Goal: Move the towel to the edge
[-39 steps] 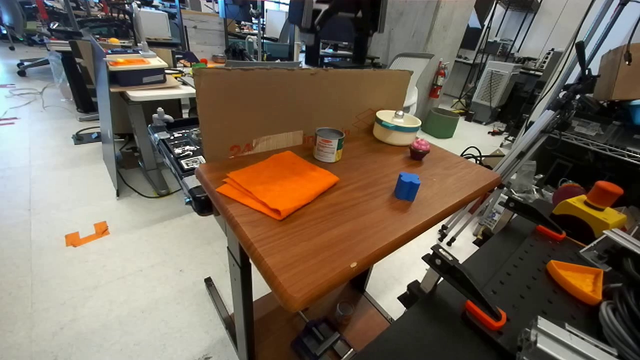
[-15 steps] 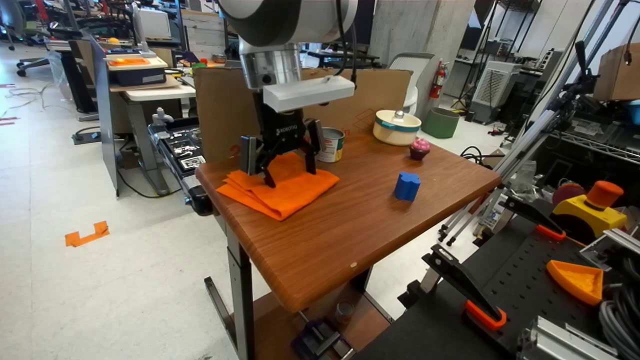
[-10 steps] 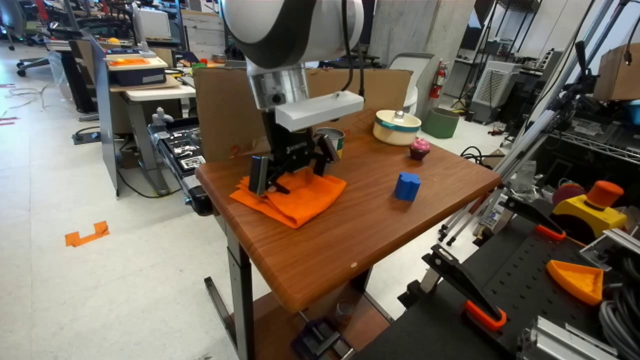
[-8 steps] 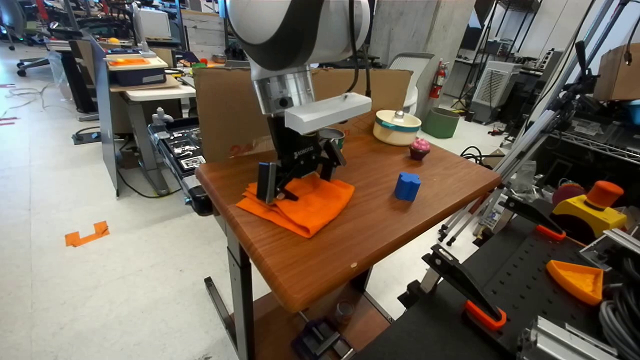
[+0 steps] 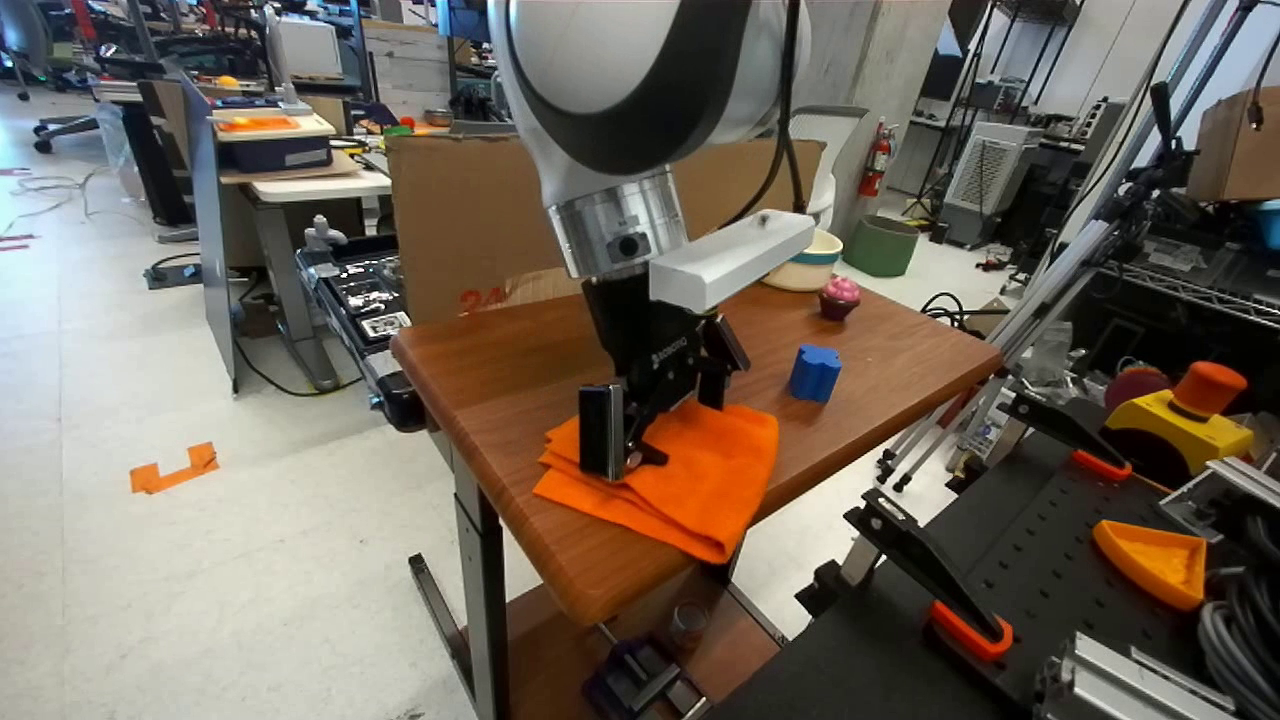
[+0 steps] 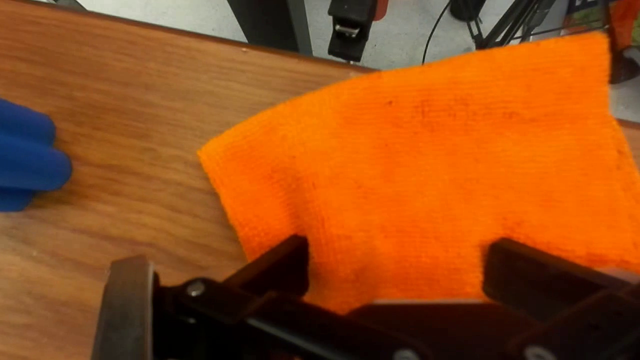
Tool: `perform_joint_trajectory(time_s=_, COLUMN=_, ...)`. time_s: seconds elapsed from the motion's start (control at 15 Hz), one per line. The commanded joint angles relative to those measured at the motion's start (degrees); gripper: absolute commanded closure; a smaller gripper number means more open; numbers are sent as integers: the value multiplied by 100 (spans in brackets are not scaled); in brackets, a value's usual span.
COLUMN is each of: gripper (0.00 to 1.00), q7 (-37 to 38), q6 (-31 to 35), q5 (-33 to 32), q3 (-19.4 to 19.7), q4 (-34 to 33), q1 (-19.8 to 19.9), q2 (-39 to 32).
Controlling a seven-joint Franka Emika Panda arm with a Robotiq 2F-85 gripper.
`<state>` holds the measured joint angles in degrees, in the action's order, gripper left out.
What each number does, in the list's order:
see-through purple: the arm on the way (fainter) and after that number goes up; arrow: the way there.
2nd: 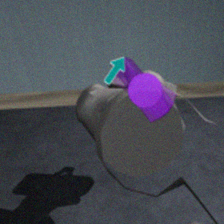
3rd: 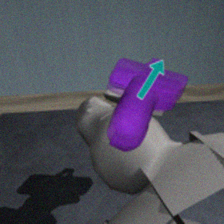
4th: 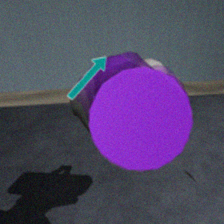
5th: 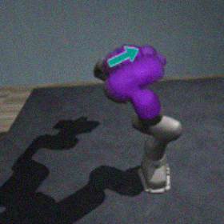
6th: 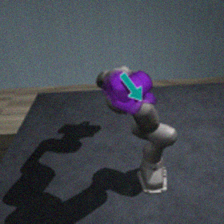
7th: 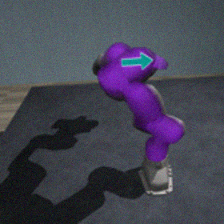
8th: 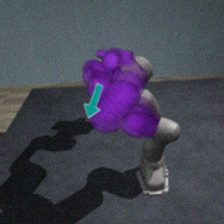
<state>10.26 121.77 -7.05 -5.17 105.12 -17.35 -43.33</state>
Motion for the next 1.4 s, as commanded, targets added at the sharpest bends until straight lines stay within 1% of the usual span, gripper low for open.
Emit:
perform_joint_trajectory(time_s=0.0, gripper=0, q7=155, q6=760, q5=-137, q3=45, q4=450, q1=-61, q2=146)
perform_joint_trajectory(time_s=0.13, gripper=0, q7=234, q6=1095, q5=-191, q3=79, q4=569, q1=-108, q2=241)
perform_joint_trajectory(time_s=0.2, gripper=0, q7=246, q6=1085, q5=-206, q3=80, q4=612, q1=-134, q2=295)
perform_joint_trajectory(time_s=0.4, gripper=0, q7=230, q6=681, q5=-29, q3=-41, q4=658, q1=-117, q2=467)
perform_joint_trajectory(time_s=0.6, gripper=0, q7=198, q6=381, q5=242, q3=-271, q4=1016, q1=-65, q2=966)
perform_joint_trajectory(time_s=0.8, gripper=0, q7=301, q6=881, q5=354, q3=-449, q4=1737, q1=-95, q2=1791)
perform_joint_trajectory(time_s=0.93, gripper=0, q7=426, q6=1398, q5=507, q3=-568, q4=2334, q1=-73, q2=2462)
perform_joint_trajectory(time_s=1.0, gripper=0, q7=440, q6=1536, q5=626, q3=-633, q4=2584, q1=-35, q2=2760)
perform_joint_trajectory(time_s=1.07, gripper=0, q7=348, q6=1134, q5=445, q3=-538, q4=1809, q1=-91, q2=1980)
perform_joint_trajectory(time_s=1.2, gripper=0, q7=383, q6=1282, q5=532, q3=-610, q4=2248, q1=-65, q2=2509)
perform_joint_trajectory(time_s=1.33, gripper=0, q7=390, q6=1310, q5=540, q3=-623, q4=2444, q1=-48, q2=2719)
